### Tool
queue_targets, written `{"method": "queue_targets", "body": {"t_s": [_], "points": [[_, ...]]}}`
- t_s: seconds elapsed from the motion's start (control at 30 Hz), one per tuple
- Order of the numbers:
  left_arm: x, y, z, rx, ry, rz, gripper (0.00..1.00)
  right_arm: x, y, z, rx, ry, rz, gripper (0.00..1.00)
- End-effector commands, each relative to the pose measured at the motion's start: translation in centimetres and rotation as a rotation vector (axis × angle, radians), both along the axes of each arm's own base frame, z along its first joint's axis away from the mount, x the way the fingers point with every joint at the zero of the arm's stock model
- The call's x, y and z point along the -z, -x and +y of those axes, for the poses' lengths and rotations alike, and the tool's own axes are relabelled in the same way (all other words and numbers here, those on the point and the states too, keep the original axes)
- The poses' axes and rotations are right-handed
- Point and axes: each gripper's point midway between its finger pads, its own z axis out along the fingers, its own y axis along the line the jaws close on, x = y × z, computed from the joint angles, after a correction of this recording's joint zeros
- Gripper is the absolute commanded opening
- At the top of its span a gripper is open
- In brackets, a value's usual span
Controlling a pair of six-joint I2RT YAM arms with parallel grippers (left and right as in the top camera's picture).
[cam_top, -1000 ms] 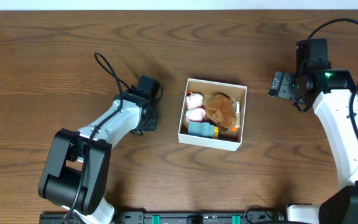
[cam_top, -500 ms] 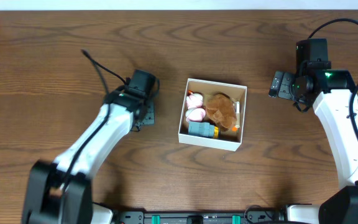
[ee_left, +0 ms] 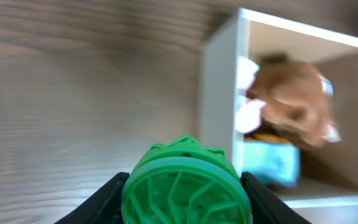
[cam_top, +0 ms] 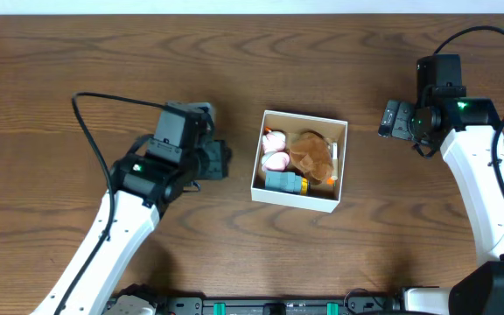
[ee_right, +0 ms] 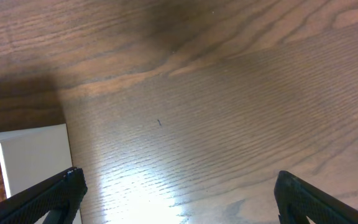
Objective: Pack container
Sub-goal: 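Lift the green toy and lower it into the box's front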
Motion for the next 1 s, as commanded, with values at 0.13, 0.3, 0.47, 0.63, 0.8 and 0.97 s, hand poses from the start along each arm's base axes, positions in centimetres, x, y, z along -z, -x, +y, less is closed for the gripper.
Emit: {"method": "queue_targets", "body": {"t_s": [0.13,0.3,0.47,0.63,0.8,0.97], "points": [[-1.7,2.4,-5.8,0.195,0.074,-0.038,0.49,-0.6,-0.2,-0.3,0.001,0.009,-0.015,0.99],[-2.7,3.6,-8.9,0.291,0.105,-0.091,0.49,-0.6,-0.2,-0.3,0.001,0.009,-0.015,0.99],[-2.6,4.2,-11.1,0.352,0.120,-0.110,0.49,-0.6,-0.2,-0.3,0.001,0.009,-0.015,0.99],[-1.2,3.3,-11.4,0.334,0.051,-0.126,0.49,-0.6,-0.2,-0.3,0.001,0.009,-0.015,0.99],[0.7,2.6,-12.4,0.400,-0.005,-0.143,0.49,-0.6,-0.2,-0.3,0.001,0.009,-0.015,0.99],[3.1,2.0,-12.1,0.400,-0.073,-0.109,0.49,-0.6,-0.2,-0.3,0.001,0.009,-0.015,0.99]]}}
